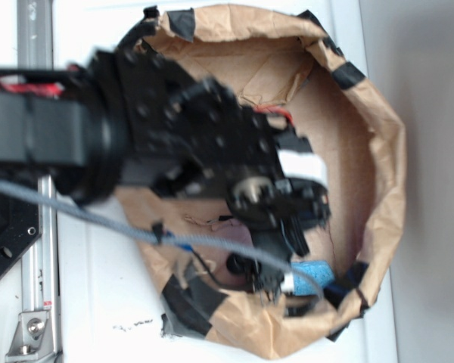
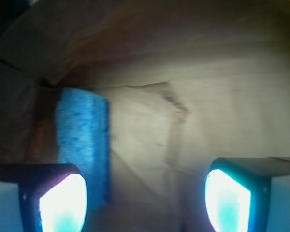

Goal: Grab the blue sponge.

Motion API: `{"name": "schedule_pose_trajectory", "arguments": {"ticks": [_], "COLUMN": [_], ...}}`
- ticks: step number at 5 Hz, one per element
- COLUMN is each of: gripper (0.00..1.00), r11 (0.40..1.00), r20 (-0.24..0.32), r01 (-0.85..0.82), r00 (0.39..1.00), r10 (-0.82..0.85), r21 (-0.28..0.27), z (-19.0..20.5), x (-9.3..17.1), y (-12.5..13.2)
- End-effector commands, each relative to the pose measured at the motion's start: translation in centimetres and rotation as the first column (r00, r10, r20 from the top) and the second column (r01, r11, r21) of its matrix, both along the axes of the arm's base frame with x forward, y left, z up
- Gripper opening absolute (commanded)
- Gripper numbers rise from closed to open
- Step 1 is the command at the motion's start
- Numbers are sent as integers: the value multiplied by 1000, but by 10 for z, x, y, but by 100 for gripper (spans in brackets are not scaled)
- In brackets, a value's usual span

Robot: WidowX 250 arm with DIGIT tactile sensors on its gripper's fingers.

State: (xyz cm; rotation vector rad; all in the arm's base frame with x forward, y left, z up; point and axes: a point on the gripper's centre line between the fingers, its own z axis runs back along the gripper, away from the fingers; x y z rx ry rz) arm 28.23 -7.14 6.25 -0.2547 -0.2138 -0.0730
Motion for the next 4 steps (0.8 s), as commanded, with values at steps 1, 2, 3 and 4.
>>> {"name": "schedule_pose_trajectory", "arguments": {"ticks": [1,2,3,4], "gripper": [100,100,100,0], "r11": [994,991,984,993], "r20": [8,-3,-29,-46], "r01": [106,128,174,113], "r00": [994,992,984,993], "r10": [-106,-128,-174,-112], "r21": [35,-26,20,37], "z": [-9,-23,-31,-30], "x": [22,23,21,14], "y": [-37,-52,-60,-47]}}
